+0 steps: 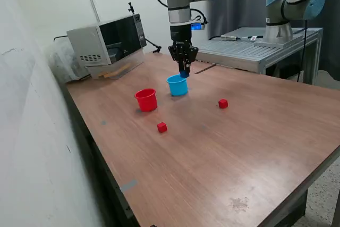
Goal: Place red objects in the red bin, and blue objects in the blue bin.
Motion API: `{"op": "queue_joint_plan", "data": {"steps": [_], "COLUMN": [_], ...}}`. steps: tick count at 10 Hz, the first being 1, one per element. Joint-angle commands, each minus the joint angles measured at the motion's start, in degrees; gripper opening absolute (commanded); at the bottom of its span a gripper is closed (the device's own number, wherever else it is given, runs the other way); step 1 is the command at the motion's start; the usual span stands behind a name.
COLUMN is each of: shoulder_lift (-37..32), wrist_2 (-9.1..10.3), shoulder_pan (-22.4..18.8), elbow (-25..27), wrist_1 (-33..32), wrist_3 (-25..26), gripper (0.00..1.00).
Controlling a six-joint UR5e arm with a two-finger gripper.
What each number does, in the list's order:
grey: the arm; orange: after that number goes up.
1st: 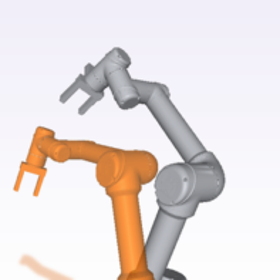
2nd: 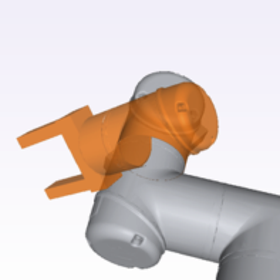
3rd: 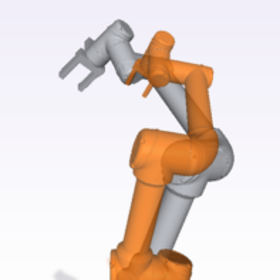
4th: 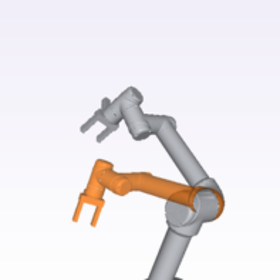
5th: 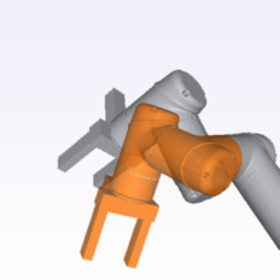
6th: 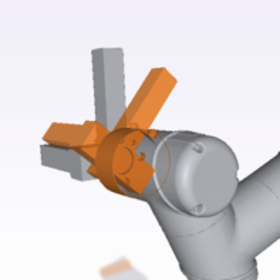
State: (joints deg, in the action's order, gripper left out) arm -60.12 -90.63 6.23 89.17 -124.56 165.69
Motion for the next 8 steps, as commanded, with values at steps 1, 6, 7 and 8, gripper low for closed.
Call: {"op": "queue_joint_plan", "data": {"steps": [1, 6, 7, 8], "shoulder_lift": [-1.66, -1.84, -1.75, -1.67], "wrist_2": [-0.33, -1.65, -1.65, -1.65], "shoulder_pan": [4.74, 9.32, 9.67, 9.68], "elbow": [3.9, 4.61, 4.44, 4.26], "wrist_1": [0.9, 1.6, 1.43, 1.17], "wrist_3": [1.03, 2.53, 2.62, 2.62], "gripper": [0.0, 0.0, 0.0, 0.0]}}
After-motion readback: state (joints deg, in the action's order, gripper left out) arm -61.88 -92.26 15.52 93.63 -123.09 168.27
